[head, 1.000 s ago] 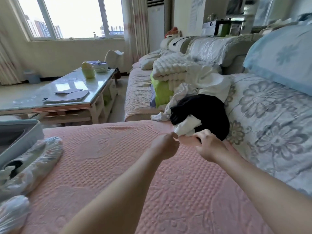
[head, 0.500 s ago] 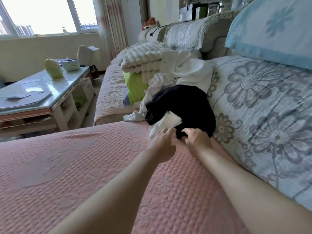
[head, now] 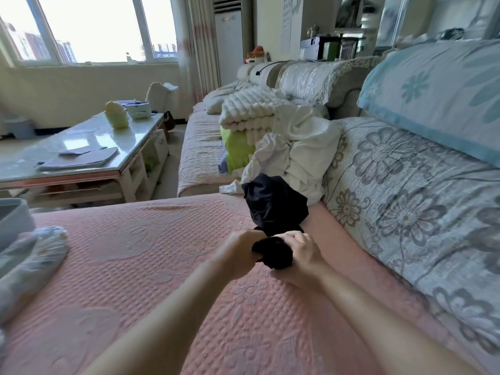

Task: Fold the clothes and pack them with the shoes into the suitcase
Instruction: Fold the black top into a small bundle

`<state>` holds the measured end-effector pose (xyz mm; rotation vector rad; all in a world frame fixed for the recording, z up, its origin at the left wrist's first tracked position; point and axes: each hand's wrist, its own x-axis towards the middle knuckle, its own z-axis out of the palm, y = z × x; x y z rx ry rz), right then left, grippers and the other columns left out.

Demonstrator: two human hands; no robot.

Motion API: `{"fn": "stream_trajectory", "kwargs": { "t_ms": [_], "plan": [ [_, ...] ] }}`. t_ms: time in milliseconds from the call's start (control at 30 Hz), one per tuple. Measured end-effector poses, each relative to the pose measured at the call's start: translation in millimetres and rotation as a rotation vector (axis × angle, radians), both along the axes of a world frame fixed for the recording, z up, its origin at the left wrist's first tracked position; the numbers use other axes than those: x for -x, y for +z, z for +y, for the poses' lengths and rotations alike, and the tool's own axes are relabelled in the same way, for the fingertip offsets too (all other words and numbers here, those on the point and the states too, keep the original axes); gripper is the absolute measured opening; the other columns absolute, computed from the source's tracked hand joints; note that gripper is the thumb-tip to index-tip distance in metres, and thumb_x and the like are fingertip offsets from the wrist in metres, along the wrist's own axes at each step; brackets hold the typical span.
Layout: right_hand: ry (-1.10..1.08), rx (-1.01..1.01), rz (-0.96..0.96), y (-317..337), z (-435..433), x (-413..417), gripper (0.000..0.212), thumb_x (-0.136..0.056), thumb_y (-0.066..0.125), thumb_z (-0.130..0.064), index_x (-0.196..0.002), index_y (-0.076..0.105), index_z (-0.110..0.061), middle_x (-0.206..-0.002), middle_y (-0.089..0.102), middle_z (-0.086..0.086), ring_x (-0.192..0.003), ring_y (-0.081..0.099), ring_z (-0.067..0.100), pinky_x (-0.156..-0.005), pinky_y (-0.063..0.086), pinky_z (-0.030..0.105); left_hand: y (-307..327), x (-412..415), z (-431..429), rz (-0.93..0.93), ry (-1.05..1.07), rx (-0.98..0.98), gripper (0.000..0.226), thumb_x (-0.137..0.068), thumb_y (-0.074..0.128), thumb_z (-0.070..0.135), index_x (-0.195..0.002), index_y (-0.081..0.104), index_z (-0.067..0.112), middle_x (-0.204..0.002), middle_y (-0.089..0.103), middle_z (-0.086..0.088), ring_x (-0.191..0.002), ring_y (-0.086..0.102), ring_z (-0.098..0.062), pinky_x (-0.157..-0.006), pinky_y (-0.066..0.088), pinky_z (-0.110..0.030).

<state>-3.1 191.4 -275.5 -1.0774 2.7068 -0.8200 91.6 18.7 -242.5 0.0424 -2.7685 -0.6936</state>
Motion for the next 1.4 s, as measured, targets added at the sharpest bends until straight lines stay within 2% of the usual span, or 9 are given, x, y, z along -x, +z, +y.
{"fn": "stream_trajectory", "kwargs": {
  "t_ms": [100,233,433,600,800,967,1067,1233,1400],
  "plan": [
    [0.035,-0.194,0.128,10,-6,-30,0.059,-0.082,0.072,-0.052,-0.137,0.057,-0.037,-0.153,0.041,-0.009,-0.145,0.03,0.017,-0.113,0.021,0.034,19,-56,-8,0.003,0.046,-0.079,0.029,-0.077,0.061,-0.003,-0.075,0.053,0.025,-0.065,0.052,0.013,-0.067,0.049,-0.013,-0.057,0.037,-0.013],
    [0.078,-0.012,-0.143,33,-18,-96,0.013,-0.092,0.064,-0.031,-0.104,0.069,-0.031,-0.102,0.07,-0.009,-0.105,0.065,0.016,-0.083,0.044,0.027,41,-136,-22,-0.112,0.116,-0.135,0.019,-0.074,0.059,0.012,-0.081,0.06,0.03,-0.075,0.058,0.01,-0.074,0.054,-0.018,-0.07,0.046,-0.03],
    [0.23,-0.165,-0.09,41,-29,-190,0.014,-0.095,0.059,-0.037,-0.091,0.066,-0.025,-0.099,0.071,-0.001,-0.094,0.064,0.018,-0.074,0.044,0.029,47,-231,-36,-0.319,0.241,-0.048,0.044,-0.085,0.07,0.015,-0.127,0.058,0.02,-0.11,0.062,0.005,-0.093,0.053,-0.007,-0.081,0.038,-0.017],
    [0.342,-0.173,-0.163,49,-27,-241,0.033,-0.092,0.067,-0.034,-0.063,0.053,-0.028,-0.07,0.059,-0.01,-0.073,0.058,0.009,-0.063,0.039,0.025,46,-277,-53,-0.48,0.336,0.057,0.032,-0.087,0.066,0.016,-0.116,0.055,0.02,-0.119,0.064,-0.005,-0.103,0.061,-0.019,-0.082,0.043,-0.025],
    [0.357,-0.02,-0.515,65,-18,-241,0.02,-0.096,0.064,-0.021,-0.113,0.074,-0.021,-0.105,0.075,-0.004,-0.089,0.069,0.001,-0.089,0.053,0.019,63,-283,-50,-0.453,0.376,0.075,0.063,-0.084,0.04,-0.003,-0.138,0.04,0.028,-0.132,0.058,-0.001,-0.114,0.058,-0.023,-0.096,0.048,-0.035],
    [0.186,-0.222,-0.178,56,10,-197,0.054,-0.083,0.049,-0.003,-0.121,0.068,-0.036,-0.127,0.064,-0.012,-0.116,0.06,0.007,-0.089,0.047,0.018,51,-268,9,-0.421,-0.017,0.026,0.04,-0.082,0.074,0.026,-0.121,0.062,0.032,-0.114,0.058,0.007,-0.107,0.056,-0.016,-0.094,0.048,-0.031],
    [0.203,-0.317,-0.146,42,21,-187,0.069,-0.079,0.056,-0.002,-0.135,0.057,-0.042,-0.141,0.049,-0.015,-0.119,0.056,0.005,-0.083,0.047,0.013,14,-267,36,-0.506,-0.112,0.227,0.064,-0.063,0.084,0.056,-0.118,0.057,0.037,-0.113,0.043,0.006,-0.11,0.042,-0.016,-0.093,0.045,-0.034],
    [0.294,-0.396,-0.07,24,9,-190,0.087,-0.072,0.076,-0.02,-0.149,0.038,-0.037,-0.15,0.038,-0.014,-0.136,0.042,0.009,-0.109,0.041,0.026,-19,-260,33,-0.372,-0.022,0.255,0.038,-0.078,0.075,0.036,-0.11,0.058,0.029,-0.114,0.049,0.0,-0.107,0.052,-0.024,-0.088,0.048,-0.038],
    [0.283,-0.387,0.193,26,-16,-193,0.034,-0.084,0.069,-0.024,-0.117,0.07,-0.033,-0.122,0.067,-0.012,-0.115,0.061,0.011,-0.105,0.042,0.028,-4,-260,12,-0.458,0.019,0.027,0.027,-0.087,0.066,0.019,-0.111,0.055,0.024,-0.101,0.055,0.001,-0.095,0.056,-0.023,-0.081,0.046,-0.032]
  ]
}}
